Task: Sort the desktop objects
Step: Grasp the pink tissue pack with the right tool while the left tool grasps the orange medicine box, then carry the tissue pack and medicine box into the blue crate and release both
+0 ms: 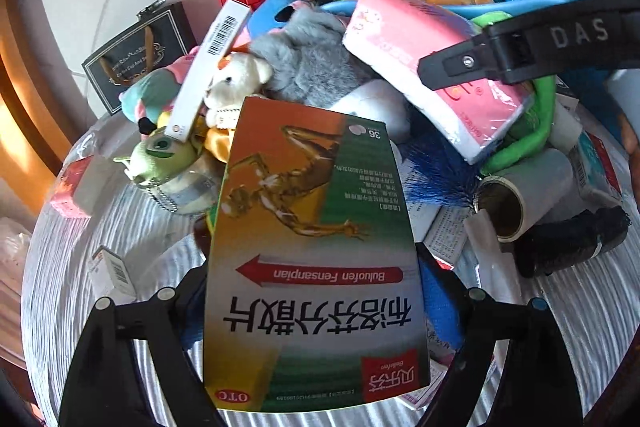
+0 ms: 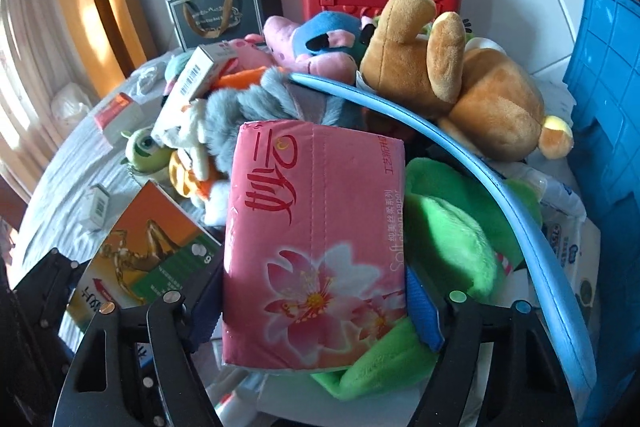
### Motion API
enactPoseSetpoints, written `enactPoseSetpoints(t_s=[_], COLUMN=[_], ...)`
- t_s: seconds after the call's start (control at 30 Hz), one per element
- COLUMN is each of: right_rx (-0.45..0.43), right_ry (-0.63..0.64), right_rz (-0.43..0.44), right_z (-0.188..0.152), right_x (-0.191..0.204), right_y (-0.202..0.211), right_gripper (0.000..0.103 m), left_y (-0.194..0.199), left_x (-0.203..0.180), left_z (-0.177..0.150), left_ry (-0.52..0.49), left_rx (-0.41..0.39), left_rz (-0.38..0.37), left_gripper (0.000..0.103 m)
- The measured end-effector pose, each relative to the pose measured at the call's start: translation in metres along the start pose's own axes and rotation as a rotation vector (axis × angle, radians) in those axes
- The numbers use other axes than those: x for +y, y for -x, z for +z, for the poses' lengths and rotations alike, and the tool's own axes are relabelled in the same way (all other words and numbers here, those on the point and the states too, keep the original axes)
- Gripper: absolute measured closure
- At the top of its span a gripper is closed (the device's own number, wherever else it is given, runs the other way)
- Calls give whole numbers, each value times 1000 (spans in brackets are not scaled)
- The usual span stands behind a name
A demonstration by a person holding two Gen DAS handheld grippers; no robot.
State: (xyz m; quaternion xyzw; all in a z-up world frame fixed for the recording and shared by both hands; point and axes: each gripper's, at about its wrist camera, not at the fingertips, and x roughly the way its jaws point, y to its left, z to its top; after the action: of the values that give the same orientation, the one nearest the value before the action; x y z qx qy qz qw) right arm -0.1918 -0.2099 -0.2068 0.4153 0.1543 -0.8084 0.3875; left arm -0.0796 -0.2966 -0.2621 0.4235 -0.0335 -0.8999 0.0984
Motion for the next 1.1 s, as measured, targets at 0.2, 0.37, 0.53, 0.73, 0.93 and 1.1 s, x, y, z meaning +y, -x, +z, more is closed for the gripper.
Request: enactPoseSetpoints(t_s=[0.2,0.37,0.53,0.73,0.93,1.1], right_rx=[-31,-65,-133,-252,-394,-527], right_ry=[-12,-14,-15,-27,-76,-153], right_rz=[33,48,39,-4,-114,-248], right_z=[5,13,23,36,41,24], right_x=[11,18,24,23,-3,-46], right_y=[20,39,70,130,218,303], right_gripper=[26,26,26,26,26,26], left_y=[17,34,57,93,138,176], left_x=[13,21,28,21,-24,-93], left_z=[4,17,39,81,140,188], left_ry=[2,-8,-10,-59,-163,-282], left_rx=[-29,-66,-132,-242,-397,-511], left_rz=[14,23,33,15,-76,-181], left_gripper=[16,16,16,16,16,16])
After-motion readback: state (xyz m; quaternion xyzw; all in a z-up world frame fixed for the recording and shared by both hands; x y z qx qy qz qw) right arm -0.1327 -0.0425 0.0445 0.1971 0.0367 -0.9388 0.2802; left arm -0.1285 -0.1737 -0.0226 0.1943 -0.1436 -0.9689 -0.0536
